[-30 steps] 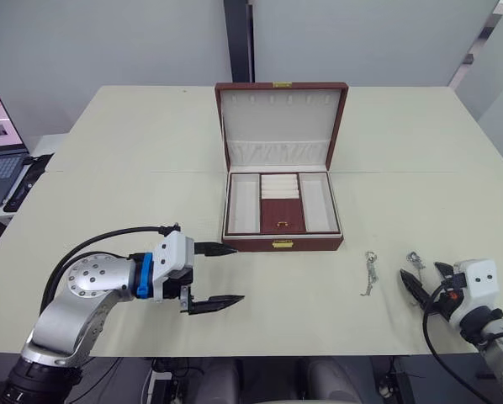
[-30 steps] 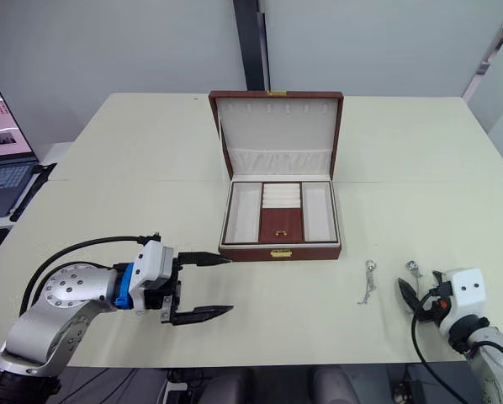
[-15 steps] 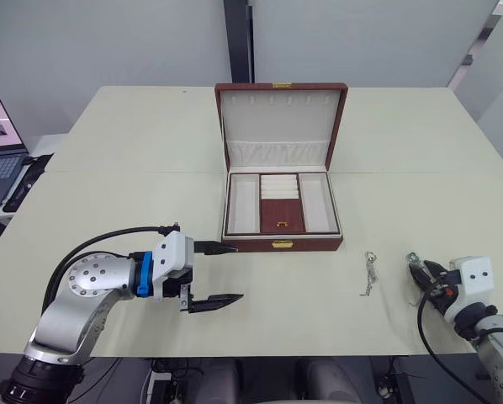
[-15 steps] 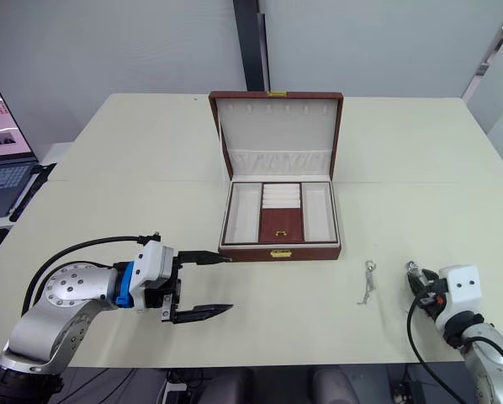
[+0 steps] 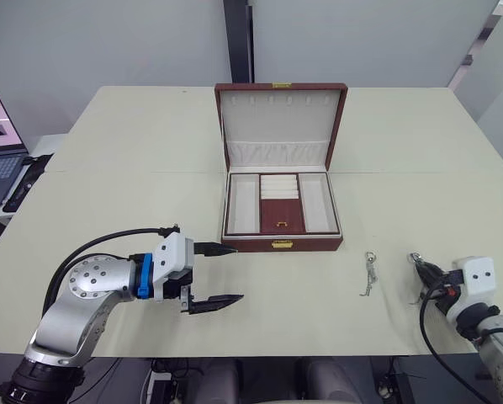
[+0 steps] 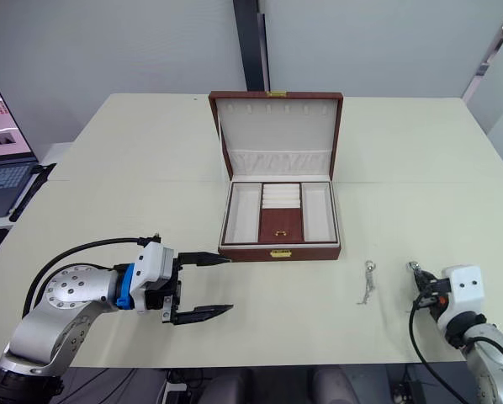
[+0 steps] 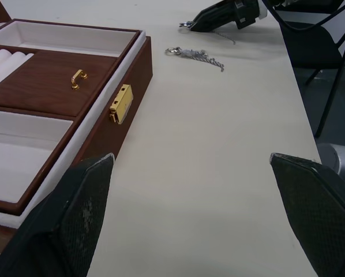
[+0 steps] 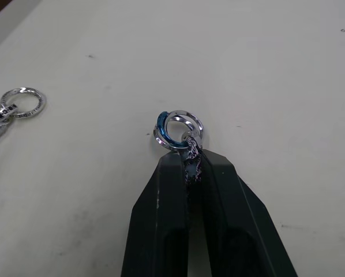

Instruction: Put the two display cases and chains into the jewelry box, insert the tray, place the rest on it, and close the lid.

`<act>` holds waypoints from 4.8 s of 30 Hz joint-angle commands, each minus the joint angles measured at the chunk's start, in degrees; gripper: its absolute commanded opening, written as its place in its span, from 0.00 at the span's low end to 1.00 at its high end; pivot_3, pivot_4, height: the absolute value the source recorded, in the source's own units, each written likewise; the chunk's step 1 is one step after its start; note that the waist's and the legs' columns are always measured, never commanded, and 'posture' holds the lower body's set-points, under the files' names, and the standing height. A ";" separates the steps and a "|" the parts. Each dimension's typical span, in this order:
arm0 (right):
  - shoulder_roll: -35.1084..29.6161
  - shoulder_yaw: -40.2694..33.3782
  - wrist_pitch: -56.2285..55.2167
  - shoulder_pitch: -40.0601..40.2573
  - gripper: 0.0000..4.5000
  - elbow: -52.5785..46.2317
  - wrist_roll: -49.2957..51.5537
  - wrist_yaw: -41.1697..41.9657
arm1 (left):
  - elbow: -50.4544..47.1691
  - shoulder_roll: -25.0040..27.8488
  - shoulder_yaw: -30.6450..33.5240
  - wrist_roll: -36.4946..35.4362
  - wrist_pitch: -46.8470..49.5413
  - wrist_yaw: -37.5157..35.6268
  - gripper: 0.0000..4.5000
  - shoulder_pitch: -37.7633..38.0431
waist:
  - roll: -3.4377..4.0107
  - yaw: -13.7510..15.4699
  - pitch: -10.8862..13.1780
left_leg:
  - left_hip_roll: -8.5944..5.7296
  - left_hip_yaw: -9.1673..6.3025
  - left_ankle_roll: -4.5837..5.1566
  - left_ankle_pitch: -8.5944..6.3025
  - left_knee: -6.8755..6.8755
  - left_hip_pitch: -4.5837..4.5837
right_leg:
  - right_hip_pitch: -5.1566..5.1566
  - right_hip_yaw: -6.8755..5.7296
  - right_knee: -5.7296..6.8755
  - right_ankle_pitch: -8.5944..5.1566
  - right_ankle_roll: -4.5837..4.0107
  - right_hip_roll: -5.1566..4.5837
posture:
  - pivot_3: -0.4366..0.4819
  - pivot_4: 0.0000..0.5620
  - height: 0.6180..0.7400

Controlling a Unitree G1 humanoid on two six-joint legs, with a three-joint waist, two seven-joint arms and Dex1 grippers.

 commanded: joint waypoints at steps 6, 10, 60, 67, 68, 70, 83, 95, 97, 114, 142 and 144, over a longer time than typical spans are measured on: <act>-1.84 -4.39 2.33 -1.20 0.02 -6.63 10.24 3.84 | -2.97 -0.10 0.35 -1.14 1.99 1.26 1.00 -1.47 | 0.01 0.01 0.00 | -0.01 0.01 0.00 0.00 0.00 0.00 | 0.00 -0.01 0.01 0.00 0.00 0.00 | 0.48 0.27 1.00; -3.87 -5.02 4.83 -3.05 0.02 -9.20 13.69 4.10 | -4.18 -0.67 0.48 -1.58 3.74 3.12 1.00 -1.61 | 0.02 -0.01 0.00 | -0.01 0.02 0.00 0.00 0.00 0.00 | -0.01 -0.01 0.01 0.00 0.00 0.00 | 0.48 0.27 1.00; 13.48 33.41 6.28 -60.65 0.02 23.26 5.59 17.46 | -28.23 -14.24 16.02 -7.21 9.34 36.57 1.00 25.88 | -0.02 -0.21 0.02 | 0.03 -0.08 0.00 0.00 0.05 -0.07 | -0.14 -0.08 0.06 0.01 -0.01 -0.24 | 0.48 0.27 1.00; 15.36 33.35 4.56 -60.72 0.02 26.94 3.01 18.11 | -29.85 -14.31 15.38 -7.09 9.91 38.07 1.00 26.72 | -0.02 -0.21 0.01 | 0.03 -0.08 0.00 0.00 0.05 -0.07 | -0.14 -0.09 0.06 0.01 -0.01 -0.24 | 0.48 0.27 1.00; 15.44 33.34 4.41 -60.70 0.02 27.22 2.66 18.23 | -29.79 -14.30 15.26 -7.00 9.82 38.10 1.00 26.76 | -0.02 -0.21 0.01 | 0.03 -0.08 0.00 0.00 0.05 -0.06 | -0.14 -0.09 0.06 0.01 -0.01 -0.24 | 0.48 0.27 1.00; 15.56 33.37 4.21 -60.47 0.02 27.73 1.98 18.37 | -28.92 -14.30 15.21 -6.79 9.28 37.67 1.00 26.80 | -0.02 -0.21 0.02 | 0.04 -0.08 0.00 0.00 0.05 -0.07 | -0.15 -0.09 0.06 0.01 -0.01 -0.24 | 0.48 0.27 1.00; 16.32 33.05 4.52 -59.96 0.35 27.82 0.55 18.54 | -24.46 -14.73 15.67 -5.65 4.77 33.95 1.00 28.66 | -0.01 -0.21 0.02 | 0.03 -0.08 0.00 0.00 0.04 -0.07 | -0.16 -0.10 0.06 0.01 -0.01 -0.24 | 0.48 0.27 1.00; 13.94 31.35 5.30 -59.36 0.99 25.12 1.82 20.63 | -20.13 -14.79 16.30 -5.77 2.72 30.87 1.00 29.43 | 0.00 -0.20 0.02 | 0.03 -0.08 0.00 0.00 0.03 -0.07 | -0.16 -0.10 0.06 0.01 -0.01 -0.24 | 0.48 0.27 1.00; 12.05 30.45 5.23 -58.48 0.99 23.88 2.08 21.79 | -18.16 -14.10 17.27 -7.02 3.45 29.72 1.00 29.03 | -0.01 -0.19 0.02 | 0.03 -0.08 0.00 0.00 0.03 -0.07 | -0.16 -0.12 0.05 0.01 -0.01 -0.24 | 0.48 0.27 1.00; -17.33 12.70 2.96 -38.56 0.99 17.86 5.38 34.14 | 5.64 3.92 29.06 -8.70 6.37 17.02 1.00 14.46 | -0.05 -0.04 0.10 | 0.01 -0.09 0.01 -0.01 0.00 -0.09 | -0.13 -0.18 -0.03 0.00 -0.01 -0.22 | 0.48 0.27 1.00; -23.32 0.88 -2.74 -21.95 0.99 24.01 5.11 31.42 | 21.37 10.54 28.16 -2.98 9.52 10.91 1.00 0.91 | -0.04 -0.08 0.12 | 0.03 0.02 0.01 0.00 0.00 -0.06 | -0.13 -0.12 0.01 0.00 -0.01 -0.23 | 0.48 0.27 1.00; -23.31 0.75 -2.72 -21.79 0.99 23.83 5.27 31.14 | 20.97 10.29 28.08 -3.01 9.51 10.87 1.00 1.37 | -0.04 -0.09 0.12 | 0.04 0.02 0.01 0.00 0.00 -0.06 | -0.14 -0.12 0.01 0.00 -0.01 -0.23 | 0.48 0.27 1.00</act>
